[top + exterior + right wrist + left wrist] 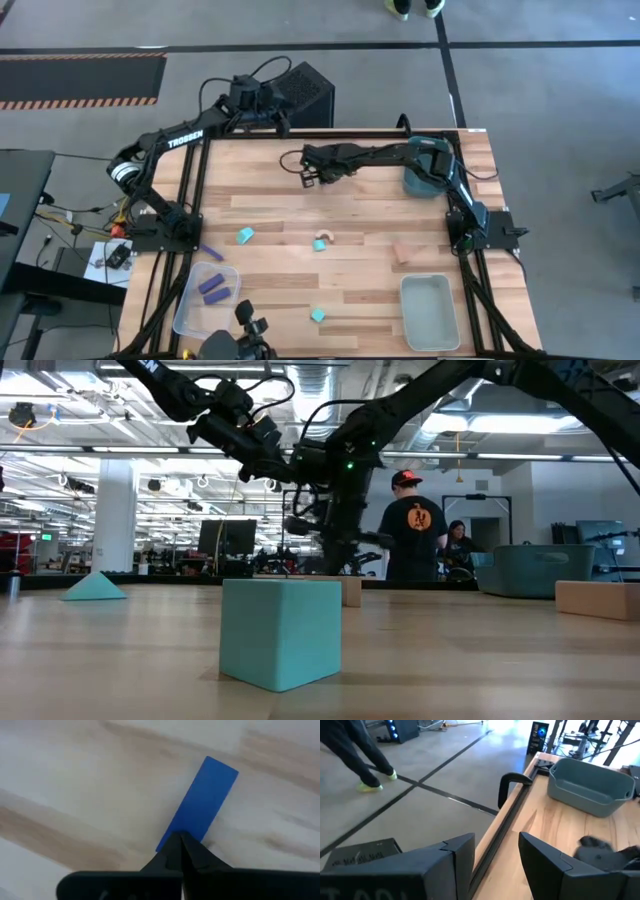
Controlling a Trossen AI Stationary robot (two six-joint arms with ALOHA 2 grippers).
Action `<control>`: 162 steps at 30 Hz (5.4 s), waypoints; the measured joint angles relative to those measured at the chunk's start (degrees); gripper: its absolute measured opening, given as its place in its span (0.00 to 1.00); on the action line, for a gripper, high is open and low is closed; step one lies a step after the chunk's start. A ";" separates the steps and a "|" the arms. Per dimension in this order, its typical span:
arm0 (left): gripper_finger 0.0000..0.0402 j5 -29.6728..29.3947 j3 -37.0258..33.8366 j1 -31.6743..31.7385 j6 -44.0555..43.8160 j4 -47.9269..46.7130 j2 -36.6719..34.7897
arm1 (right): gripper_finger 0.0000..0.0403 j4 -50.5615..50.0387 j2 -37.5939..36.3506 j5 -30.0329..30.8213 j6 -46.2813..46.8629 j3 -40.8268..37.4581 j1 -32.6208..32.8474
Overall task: Sort & place blocks by color
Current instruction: Put the top purple block into the transparent bin
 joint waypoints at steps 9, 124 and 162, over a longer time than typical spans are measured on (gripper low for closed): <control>0.36 -0.64 0.00 2.37 -4.05 -0.68 0.00 | 0.01 -17.40 -1.18 4.01 -6.83 -0.31 -1.08; 0.36 5.13 -0.02 -1.39 -18.88 0.56 -9.88 | 0.12 -7.03 -25.15 7.75 -14.52 -23.97 9.58; 0.52 -26.65 -0.07 -54.46 -38.30 13.29 -3.04 | 0.11 51.82 -59.39 7.42 -21.56 -52.68 36.12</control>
